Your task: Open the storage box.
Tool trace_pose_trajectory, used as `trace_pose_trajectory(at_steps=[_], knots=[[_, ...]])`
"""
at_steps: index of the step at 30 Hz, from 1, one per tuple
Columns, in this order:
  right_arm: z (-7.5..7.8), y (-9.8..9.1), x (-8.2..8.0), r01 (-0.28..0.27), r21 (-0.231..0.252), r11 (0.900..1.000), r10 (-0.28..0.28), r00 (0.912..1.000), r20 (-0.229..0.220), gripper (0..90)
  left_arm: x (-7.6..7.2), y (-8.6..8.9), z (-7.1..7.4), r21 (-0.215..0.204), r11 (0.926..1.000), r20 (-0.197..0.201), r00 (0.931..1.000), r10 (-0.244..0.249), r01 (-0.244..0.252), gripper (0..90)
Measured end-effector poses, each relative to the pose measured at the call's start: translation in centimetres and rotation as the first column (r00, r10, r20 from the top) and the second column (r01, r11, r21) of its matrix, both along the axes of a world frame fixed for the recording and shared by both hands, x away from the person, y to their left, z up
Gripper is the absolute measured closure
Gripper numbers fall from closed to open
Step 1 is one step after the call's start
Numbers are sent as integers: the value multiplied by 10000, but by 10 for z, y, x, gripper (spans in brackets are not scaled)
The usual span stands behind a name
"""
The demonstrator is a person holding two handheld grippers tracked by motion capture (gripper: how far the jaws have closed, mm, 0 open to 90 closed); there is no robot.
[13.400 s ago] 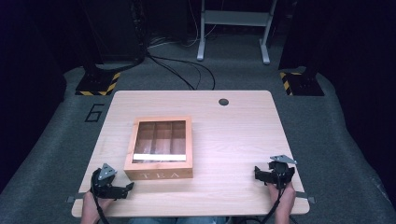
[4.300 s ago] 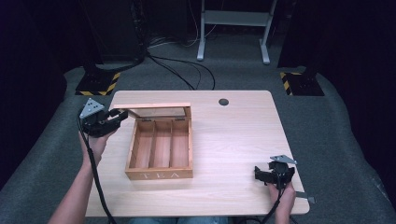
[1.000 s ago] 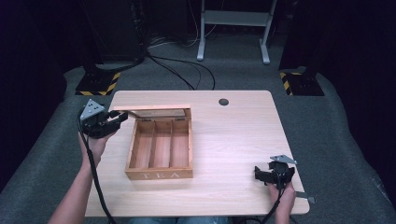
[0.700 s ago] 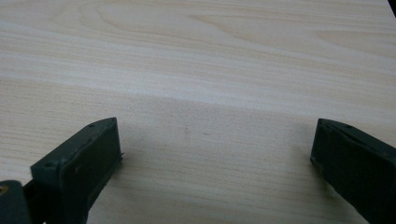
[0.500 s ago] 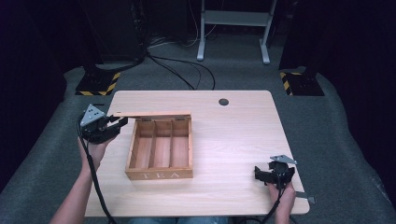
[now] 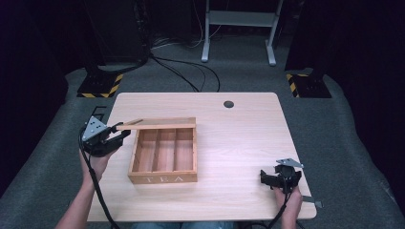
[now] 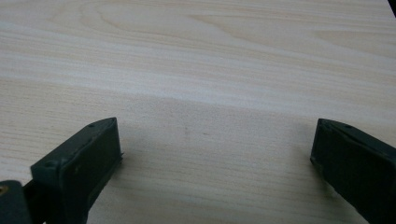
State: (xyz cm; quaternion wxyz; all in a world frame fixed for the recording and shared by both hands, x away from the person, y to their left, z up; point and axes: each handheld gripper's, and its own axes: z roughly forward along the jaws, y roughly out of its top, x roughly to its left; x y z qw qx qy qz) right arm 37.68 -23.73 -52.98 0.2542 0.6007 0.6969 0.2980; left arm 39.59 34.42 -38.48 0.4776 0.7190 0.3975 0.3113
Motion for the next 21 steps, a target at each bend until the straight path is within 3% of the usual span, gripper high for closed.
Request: trace_pose_trajectory(at_steps=[7,21], knots=[[0,0,0,-1,-3,10000,1,10000,3,11,-10,1,-12,-40,10000,-84,9999,-82,81,589],[0,0,0,2,0,10000,-2,10000,1,11,-26,3,-52,-580,9975,-569,9975,-425,392,509]])
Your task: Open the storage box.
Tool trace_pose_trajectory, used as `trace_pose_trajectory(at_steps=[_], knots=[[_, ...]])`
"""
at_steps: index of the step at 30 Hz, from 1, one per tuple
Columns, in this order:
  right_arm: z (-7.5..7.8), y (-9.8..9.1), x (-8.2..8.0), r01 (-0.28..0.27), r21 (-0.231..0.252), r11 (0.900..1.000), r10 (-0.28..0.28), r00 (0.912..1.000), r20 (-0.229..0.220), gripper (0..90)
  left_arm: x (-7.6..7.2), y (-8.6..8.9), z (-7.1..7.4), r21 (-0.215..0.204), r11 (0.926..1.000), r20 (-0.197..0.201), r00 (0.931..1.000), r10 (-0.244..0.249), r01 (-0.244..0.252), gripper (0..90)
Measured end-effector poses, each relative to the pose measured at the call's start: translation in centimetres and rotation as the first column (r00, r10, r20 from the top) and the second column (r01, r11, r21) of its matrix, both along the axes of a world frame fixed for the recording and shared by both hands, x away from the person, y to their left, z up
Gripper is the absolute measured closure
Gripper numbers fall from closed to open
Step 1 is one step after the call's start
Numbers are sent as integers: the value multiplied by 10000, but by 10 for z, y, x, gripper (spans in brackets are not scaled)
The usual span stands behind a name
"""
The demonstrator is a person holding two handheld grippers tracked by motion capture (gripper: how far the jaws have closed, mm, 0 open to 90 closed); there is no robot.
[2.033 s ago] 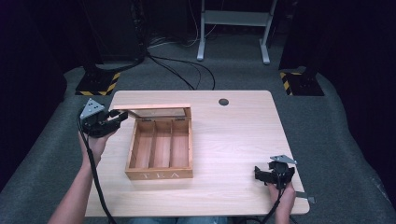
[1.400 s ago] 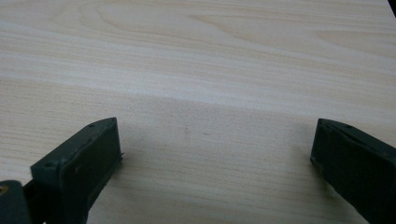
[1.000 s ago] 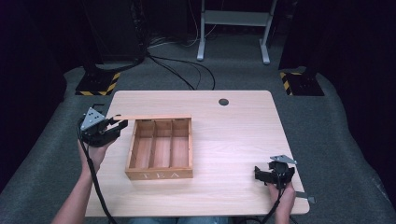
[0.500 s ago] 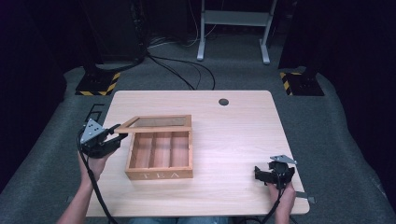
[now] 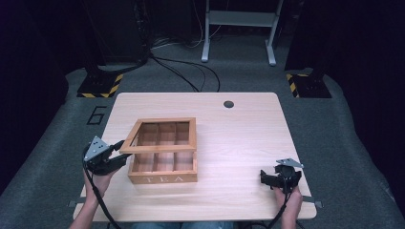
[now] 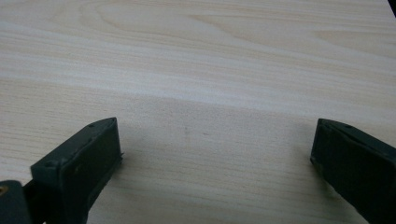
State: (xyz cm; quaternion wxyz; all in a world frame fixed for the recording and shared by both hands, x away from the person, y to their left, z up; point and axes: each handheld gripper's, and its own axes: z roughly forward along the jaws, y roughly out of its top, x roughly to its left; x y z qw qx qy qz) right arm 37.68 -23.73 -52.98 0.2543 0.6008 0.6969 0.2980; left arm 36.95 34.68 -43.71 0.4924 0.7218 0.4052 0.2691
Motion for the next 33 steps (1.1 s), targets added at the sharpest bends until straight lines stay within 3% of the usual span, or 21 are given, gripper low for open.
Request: trace_pose_trajectory(at_steps=[10,19,22,33], knots=[[0,0,0,0,-6,10000,0,10000,-5,11,-6,-1,-24,-165,9999,-480,9988,5,-13,483],[0,0,0,1,0,10000,-1,10000,-3,11,-11,1,-46,-309,9994,-1018,9947,-167,136,376],[0,0,0,-1,0,10000,1,10000,-2,11,-12,2,-48,-90,9998,-1287,9915,-210,200,349],[0,0,0,-2,-1,10000,2,10000,3,11,-17,11,-47,-352,9991,-1594,9868,-275,221,201]])
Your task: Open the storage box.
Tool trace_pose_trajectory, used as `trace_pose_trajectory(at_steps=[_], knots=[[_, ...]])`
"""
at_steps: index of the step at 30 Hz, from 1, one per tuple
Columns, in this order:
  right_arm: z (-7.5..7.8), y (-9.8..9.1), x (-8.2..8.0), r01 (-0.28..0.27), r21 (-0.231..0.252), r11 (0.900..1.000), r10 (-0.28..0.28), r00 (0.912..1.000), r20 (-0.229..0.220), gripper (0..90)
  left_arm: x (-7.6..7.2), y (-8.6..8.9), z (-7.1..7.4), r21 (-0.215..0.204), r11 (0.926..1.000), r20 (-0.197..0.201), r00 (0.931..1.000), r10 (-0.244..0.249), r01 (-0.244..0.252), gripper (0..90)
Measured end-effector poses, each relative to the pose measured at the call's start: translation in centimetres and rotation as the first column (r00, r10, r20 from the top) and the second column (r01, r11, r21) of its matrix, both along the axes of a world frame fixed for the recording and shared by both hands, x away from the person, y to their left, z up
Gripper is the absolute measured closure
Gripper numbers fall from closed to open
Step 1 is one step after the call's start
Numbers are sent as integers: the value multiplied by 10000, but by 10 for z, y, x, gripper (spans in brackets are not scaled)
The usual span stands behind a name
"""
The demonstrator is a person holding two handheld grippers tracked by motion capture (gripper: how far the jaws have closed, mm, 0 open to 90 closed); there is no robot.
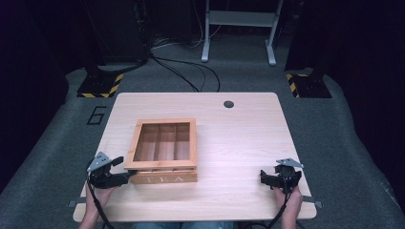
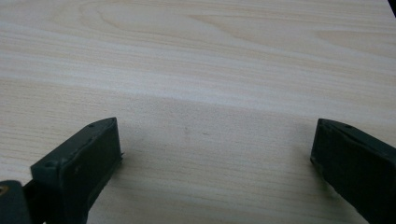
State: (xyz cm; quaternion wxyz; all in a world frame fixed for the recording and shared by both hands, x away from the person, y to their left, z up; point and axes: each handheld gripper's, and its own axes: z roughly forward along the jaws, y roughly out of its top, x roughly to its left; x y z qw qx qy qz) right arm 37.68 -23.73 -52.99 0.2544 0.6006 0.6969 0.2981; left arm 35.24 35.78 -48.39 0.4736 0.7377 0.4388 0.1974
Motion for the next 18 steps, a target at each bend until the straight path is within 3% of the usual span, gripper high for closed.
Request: trace_pose_trajectory(at_steps=[5,8,9,10,15,18], knots=[[0,0,0,1,-1,10000,-1,10000,-2,11,-6,4,-4,-278,9995,-138,9998,-172,168,110],[0,0,0,1,-1,10000,-1,10000,-8,11,-9,3,-8,15,9998,-282,9994,-196,197,94],[0,0,0,0,-2,10000,0,10000,-3,11,-13,3,-16,183,9995,-443,9987,-245,253,84],[0,0,0,2,-2,10000,-2,10000,-2,12,-15,4,-19,-21,9997,-547,9982,-253,252,69],[0,0,0,35,25,10000,-35,10000,25,13,-22,11,-27,-120,9999,-664,9978,89,-97,59],[0,0,0,19,2,10000,-19,10000,2,13,-25,15,-30,128,9994,-745,9967,336,-327,51]])
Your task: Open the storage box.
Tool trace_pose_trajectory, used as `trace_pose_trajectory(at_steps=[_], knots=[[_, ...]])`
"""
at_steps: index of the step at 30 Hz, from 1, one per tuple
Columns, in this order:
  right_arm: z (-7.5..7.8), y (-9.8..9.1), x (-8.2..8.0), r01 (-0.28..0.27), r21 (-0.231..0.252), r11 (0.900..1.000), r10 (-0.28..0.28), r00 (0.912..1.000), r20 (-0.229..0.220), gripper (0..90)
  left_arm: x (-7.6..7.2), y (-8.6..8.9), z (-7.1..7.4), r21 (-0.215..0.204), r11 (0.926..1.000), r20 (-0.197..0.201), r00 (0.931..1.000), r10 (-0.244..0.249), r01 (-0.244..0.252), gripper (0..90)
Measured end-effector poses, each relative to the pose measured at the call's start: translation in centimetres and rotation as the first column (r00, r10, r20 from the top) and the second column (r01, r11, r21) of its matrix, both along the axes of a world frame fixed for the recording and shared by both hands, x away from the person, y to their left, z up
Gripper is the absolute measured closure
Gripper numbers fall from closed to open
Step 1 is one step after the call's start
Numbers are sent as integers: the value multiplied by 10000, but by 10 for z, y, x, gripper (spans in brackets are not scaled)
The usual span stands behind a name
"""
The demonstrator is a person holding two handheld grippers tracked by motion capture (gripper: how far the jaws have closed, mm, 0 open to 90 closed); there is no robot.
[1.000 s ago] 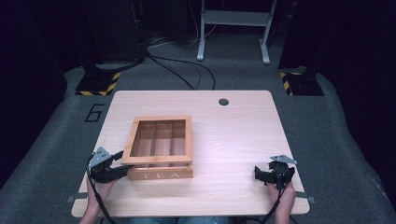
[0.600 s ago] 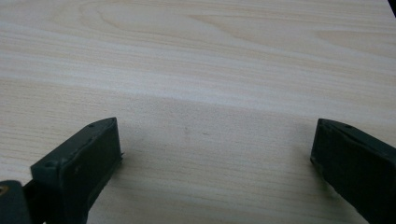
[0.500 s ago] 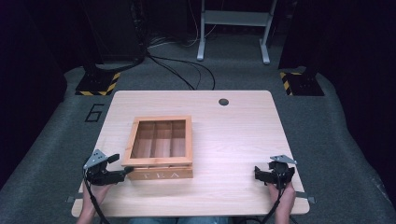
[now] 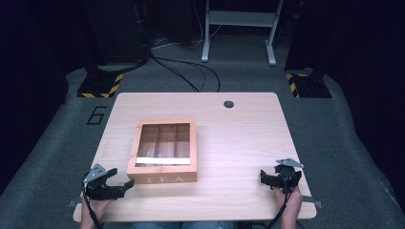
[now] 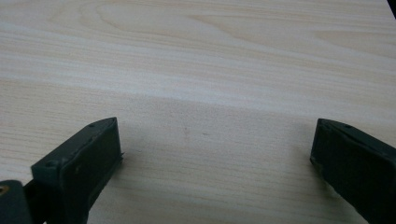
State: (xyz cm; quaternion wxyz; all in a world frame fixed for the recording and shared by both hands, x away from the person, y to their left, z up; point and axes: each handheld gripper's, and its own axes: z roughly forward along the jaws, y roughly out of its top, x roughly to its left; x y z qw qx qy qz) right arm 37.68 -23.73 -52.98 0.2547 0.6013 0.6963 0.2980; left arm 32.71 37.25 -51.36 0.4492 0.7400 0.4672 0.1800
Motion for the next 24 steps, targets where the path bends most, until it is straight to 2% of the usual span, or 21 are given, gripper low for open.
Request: trace_pose_trajectory(at_steps=[4,5,8,10,11,12,13,17,18,20,24], knots=[[0,0,0,8,1,10000,-8,10000,-1,13,-4,10,-5,688,9973,-452,9985,301,-269,32],[0,0,0,8,1,10000,-8,10000,-1,13,-4,10,-5,688,9973,-452,9985,301,-269,27],[0,0,0,13,-2,10000,-13,10000,0,13,-6,20,-9,1275,9910,-812,9954,515,-409,23],[0,0,0,17,2,10000,-17,10000,-2,12,-5,21,-11,1389,9891,-851,9945,603,-481,20],[0,0,0,26,9,10000,-26,10000,0,12,-4,24,-13,1664,9848,-1035,9924,667,-488,18],[0,0,0,26,9,10000,-26,10000,0,12,-4,24,-13,1664,9848,-1035,9924,667,-488,17],[0,1,0,131,73,9999,-131,9999,-3,12,-3,26,-16,1833,9819,-1211,9901,709,-479,15],[0,1,0,122,72,9999,-122,9999,2,13,-3,26,-18,1947,9791,-992,9919,798,-593,12],[0,1,0,128,74,9999,-128,9999,3,12,-2,25,-19,2208,9732,-928,9920,860,-637,11],[0,1,0,123,73,9999,-123,9999,2,12,0,24,-19,2313,9711,-960,9920,825,-584,0],[0,1,0,110,66,9999,-110,9999,10,12,1,24,-19,2300,9714,-985,9917,828,-583,0]])
